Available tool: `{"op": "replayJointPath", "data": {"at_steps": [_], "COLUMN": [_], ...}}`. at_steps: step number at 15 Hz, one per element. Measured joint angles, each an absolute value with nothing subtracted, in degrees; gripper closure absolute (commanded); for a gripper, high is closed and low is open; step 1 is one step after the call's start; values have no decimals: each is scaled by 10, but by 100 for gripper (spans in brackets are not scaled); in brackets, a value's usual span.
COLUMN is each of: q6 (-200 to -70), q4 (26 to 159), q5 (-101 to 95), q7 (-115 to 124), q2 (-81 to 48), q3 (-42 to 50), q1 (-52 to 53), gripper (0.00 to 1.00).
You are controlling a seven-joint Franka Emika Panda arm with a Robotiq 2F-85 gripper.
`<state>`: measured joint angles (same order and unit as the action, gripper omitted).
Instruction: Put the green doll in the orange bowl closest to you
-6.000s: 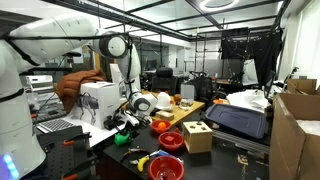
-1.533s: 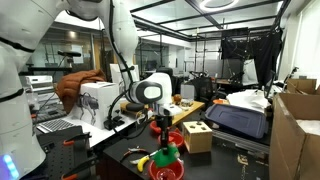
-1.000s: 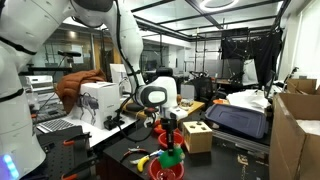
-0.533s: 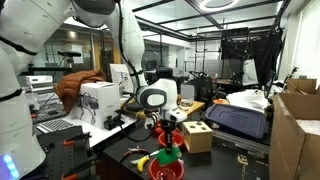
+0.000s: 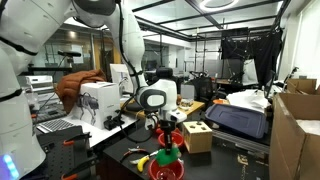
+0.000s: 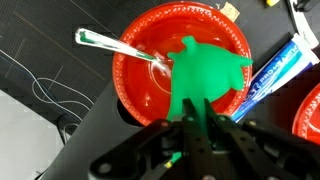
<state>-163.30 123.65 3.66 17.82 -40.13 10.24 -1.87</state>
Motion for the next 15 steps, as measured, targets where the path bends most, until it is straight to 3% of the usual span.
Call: {"op": "replayJointPath", "data": {"at_steps": [5,6,7,9,15], "q6": [-1631,-1631,-1631,-1631,-1631], "q4": [1237,1237,1237,1237,1240], "q5": [35,33,31,26,10], "q7": [171,171,171,171,172], "q2": [-410,-413,-416,-423,-431], "q3": [106,108,112,122,168], "q1": [-17,-15,-11,-1,46], "gripper": [97,85,63,58,13]}}
